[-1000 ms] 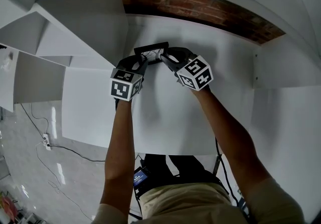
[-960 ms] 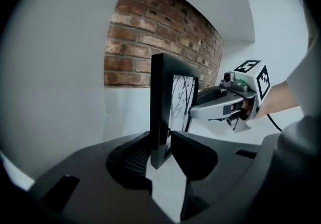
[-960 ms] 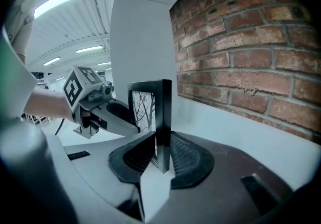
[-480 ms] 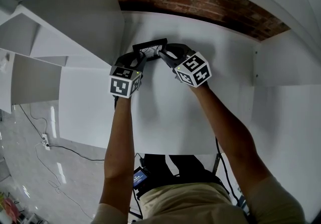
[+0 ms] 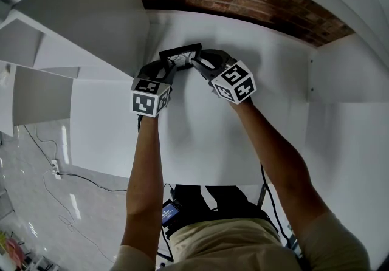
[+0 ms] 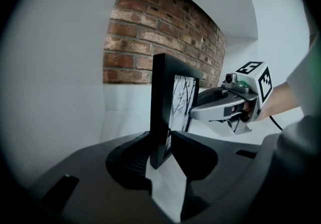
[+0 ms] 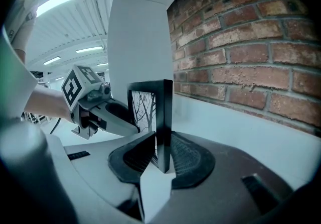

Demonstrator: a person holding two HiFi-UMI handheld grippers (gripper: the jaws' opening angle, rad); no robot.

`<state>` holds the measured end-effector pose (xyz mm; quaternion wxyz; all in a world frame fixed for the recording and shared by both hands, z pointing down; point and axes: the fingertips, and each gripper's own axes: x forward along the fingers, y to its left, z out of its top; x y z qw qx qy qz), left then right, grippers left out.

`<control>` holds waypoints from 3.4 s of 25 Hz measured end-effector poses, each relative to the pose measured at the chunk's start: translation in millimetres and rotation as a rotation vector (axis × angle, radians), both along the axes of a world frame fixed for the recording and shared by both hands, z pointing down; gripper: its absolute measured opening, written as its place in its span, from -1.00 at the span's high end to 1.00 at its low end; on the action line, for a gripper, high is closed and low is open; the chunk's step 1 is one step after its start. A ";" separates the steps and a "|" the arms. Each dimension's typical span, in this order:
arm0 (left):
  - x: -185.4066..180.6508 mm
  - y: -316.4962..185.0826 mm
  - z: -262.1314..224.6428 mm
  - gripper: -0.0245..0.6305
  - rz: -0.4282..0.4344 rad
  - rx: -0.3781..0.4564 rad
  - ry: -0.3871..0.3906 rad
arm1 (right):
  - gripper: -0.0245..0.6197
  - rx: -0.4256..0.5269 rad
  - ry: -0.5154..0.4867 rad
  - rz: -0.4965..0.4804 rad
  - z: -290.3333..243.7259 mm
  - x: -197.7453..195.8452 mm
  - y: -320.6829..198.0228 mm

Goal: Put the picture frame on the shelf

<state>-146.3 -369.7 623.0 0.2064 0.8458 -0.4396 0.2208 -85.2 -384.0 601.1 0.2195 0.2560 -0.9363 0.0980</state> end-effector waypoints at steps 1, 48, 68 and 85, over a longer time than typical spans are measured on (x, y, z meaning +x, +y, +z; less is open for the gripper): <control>0.1 0.9 -0.4 0.59 -0.001 0.001 -0.001 | 0.70 0.001 0.000 -0.002 -0.3 0.1 1.0; 0.2 21.7 -13.0 0.56 -0.108 0.049 -0.014 | 0.65 0.010 0.052 -0.055 -5.2 6.4 8.9; -17.4 59.1 -27.8 0.56 -0.152 0.051 -0.049 | 0.62 0.001 0.052 -0.060 -14.4 18.3 18.6; -13.9 147.5 -175.1 0.56 -0.072 0.198 -0.011 | 0.63 -0.014 -0.019 0.031 -110.1 56.8 101.4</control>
